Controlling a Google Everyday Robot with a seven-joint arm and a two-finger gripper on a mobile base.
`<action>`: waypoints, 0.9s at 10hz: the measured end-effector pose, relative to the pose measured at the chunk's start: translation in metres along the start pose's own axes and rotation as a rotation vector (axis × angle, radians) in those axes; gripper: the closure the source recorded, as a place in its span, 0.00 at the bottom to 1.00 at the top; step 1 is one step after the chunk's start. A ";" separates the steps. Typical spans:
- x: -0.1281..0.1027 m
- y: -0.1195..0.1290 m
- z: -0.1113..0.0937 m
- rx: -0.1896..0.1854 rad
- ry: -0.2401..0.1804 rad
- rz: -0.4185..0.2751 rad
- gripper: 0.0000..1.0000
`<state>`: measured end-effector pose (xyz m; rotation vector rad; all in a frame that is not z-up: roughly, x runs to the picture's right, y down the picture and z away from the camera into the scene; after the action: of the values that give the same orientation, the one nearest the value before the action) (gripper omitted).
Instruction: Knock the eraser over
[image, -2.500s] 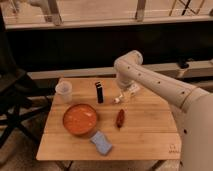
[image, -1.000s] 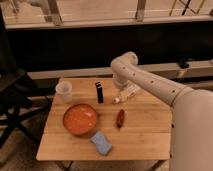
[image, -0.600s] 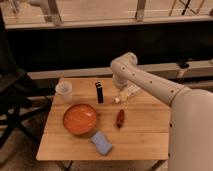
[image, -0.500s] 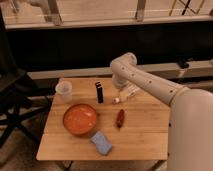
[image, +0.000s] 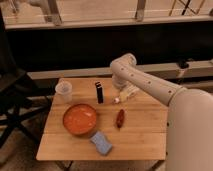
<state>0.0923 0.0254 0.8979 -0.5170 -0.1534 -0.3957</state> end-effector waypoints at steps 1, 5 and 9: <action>0.000 -0.001 0.001 0.000 -0.001 -0.004 0.42; 0.003 -0.002 0.006 -0.001 -0.005 -0.010 0.69; -0.009 -0.007 0.006 -0.002 -0.012 -0.031 1.00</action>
<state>0.0813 0.0251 0.9040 -0.5191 -0.1730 -0.4230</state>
